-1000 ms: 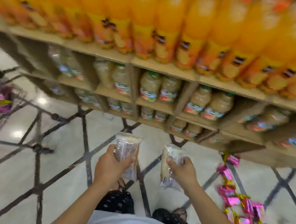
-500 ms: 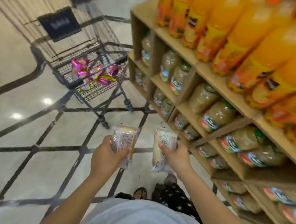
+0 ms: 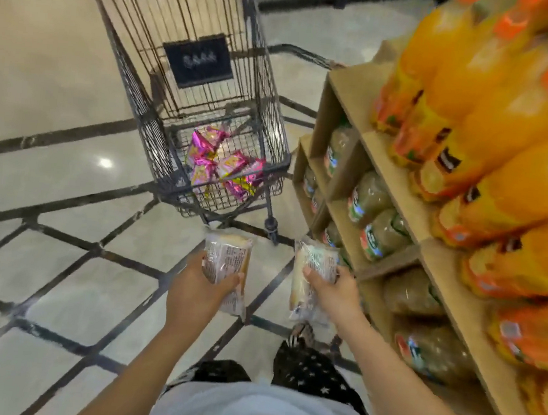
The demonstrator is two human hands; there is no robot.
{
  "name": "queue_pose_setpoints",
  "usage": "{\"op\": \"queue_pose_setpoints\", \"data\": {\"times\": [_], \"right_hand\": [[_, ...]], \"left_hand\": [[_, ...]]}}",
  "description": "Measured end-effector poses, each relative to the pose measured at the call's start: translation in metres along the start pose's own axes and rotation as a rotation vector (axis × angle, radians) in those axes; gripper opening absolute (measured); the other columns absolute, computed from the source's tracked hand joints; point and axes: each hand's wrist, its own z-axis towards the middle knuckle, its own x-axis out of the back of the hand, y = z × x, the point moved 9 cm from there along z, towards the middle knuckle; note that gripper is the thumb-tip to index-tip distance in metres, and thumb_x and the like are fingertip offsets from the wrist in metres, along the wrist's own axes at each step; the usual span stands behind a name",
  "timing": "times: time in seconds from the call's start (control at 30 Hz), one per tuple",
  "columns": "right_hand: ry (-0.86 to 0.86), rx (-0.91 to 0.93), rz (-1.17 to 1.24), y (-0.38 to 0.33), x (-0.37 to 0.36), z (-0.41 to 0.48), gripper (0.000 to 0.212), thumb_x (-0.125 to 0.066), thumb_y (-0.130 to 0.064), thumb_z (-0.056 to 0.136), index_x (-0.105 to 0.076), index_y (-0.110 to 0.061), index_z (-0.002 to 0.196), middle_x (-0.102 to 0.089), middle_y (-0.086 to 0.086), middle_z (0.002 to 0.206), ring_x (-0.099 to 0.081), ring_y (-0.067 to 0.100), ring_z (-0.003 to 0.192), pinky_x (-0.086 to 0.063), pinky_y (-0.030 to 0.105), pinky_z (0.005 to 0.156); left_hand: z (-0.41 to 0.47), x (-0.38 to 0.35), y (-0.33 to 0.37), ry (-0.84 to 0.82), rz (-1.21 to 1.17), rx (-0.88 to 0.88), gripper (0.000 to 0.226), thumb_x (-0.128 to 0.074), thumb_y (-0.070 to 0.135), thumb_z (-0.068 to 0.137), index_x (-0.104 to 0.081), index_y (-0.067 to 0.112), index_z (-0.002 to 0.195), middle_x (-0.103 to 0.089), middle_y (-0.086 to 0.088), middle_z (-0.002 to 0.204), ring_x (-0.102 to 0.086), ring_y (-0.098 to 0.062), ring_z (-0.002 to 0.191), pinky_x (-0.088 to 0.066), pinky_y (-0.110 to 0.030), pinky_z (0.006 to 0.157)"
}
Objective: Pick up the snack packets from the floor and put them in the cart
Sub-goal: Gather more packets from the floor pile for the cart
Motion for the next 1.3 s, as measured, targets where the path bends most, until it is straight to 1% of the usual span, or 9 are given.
{"op": "queue_pose_setpoints", "data": {"times": [0.43,0.67,0.8,0.93,1.03,1.1,1.17,1.23,1.3], "right_hand": [[-0.147,0.155,-0.039,-0.167,-0.07,0.097,0.044,-0.074,-0.039,0.083,-0.055,-0.02,0.117,-0.065,-0.006,0.108,-0.063,0.017,0.102,-0.051,0.036,0.089],[-0.145,0.186,-0.123,-0.252,-0.145,0.159,0.071,-0.073,-0.049,0.079,-0.048,-0.015,0.137,-0.062,0.001,0.127,-0.06,0.019,0.113,-0.05,0.041,0.099],[-0.145,0.092,-0.185,-0.271,-0.187,0.203,0.062,-0.073,-0.047,0.08,-0.051,-0.01,0.126,-0.064,0.001,0.116,-0.061,0.019,0.103,-0.052,0.035,0.088],[-0.139,-0.034,-0.218,-0.263,-0.211,0.238,0.056,-0.077,-0.042,0.079,-0.056,-0.011,0.12,-0.067,0.007,0.111,-0.067,0.021,0.092,-0.056,0.027,0.064],[-0.11,-0.085,-0.224,-0.259,-0.221,0.256,0.042,-0.076,-0.035,0.083,-0.057,-0.013,0.114,-0.068,0.006,0.105,-0.066,0.017,0.084,-0.051,0.027,0.063],[-0.121,-0.13,-0.227,-0.257,-0.228,0.263,0.04,-0.074,-0.033,0.085,-0.054,-0.012,0.112,-0.065,0.007,0.105,-0.062,0.017,0.083,-0.049,0.027,0.064],[-0.134,-0.146,-0.245,-0.257,-0.233,0.266,0.049,-0.073,-0.038,0.085,-0.049,-0.008,0.117,-0.062,0.011,0.111,-0.062,0.022,0.094,-0.052,0.033,0.077],[-0.125,-0.163,-0.275,-0.256,-0.23,0.268,0.075,-0.072,-0.041,0.085,-0.038,-0.006,0.142,-0.054,0.017,0.136,-0.057,0.031,0.118,-0.048,0.041,0.099],[-0.112,-0.159,-0.306,-0.259,-0.222,0.262,0.08,-0.069,-0.035,0.089,-0.027,-0.005,0.15,-0.046,0.017,0.145,-0.049,0.033,0.128,-0.042,0.036,0.1]], "left_hand": [[0.096,0.039,0.039,0.175,-0.169,0.112,0.041,-0.08,0.047,0.075,-0.055,0.028,0.102,-0.063,0.016,0.081,-0.06,0.001,0.073,-0.045,-0.019,0.057],[0.231,0.088,0.053,0.191,-0.129,0.077,0.041,-0.076,0.049,0.078,-0.049,0.023,0.095,-0.047,0.015,0.069,-0.047,-0.013,0.066,-0.036,-0.029,0.055],[0.304,0.1,0.05,0.133,-0.049,0.124,0.056,-0.076,0.049,0.078,-0.055,0.019,0.12,-0.059,0.01,0.084,-0.057,-0.012,0.073,-0.046,-0.028,0.06],[0.35,0.091,0.046,0.014,0.053,0.14,0.057,-0.074,0.049,0.079,-0.053,0.018,0.122,-0.065,0.006,0.091,-0.057,-0.013,0.072,-0.042,-0.024,0.055],[0.375,0.08,0.04,-0.088,0.161,0.145,0.056,-0.073,0.052,0.078,-0.054,0.018,0.117,-0.068,0.003,0.09,-0.062,-0.017,0.074,-0.051,-0.031,0.062],[0.387,0.073,0.034,-0.151,0.181,0.164,0.06,-0.072,0.053,0.076,-0.051,0.019,0.121,-0.068,0.003,0.095,-0.064,-0.017,0.082,-0.053,-0.031,0.069],[0.394,0.069,0.032,-0.197,0.168,0.191,0.087,-0.066,0.064,0.071,-0.034,0.019,0.14,-0.062,-0.005,0.124,-0.063,-0.024,0.106,-0.054,-0.041,0.086],[0.401,0.066,0.037,-0.233,0.237,0.176,0.11,-0.059,0.075,0.071,-0.011,0.022,0.154,-0.033,-0.014,0.154,-0.045,-0.033,0.133,-0.045,-0.048,0.104],[0.404,0.062,0.044,-0.262,0.304,0.131,0.112,-0.056,0.076,0.075,-0.005,0.017,0.156,-0.018,-0.015,0.16,-0.032,-0.033,0.142,-0.037,-0.046,0.11]]}}
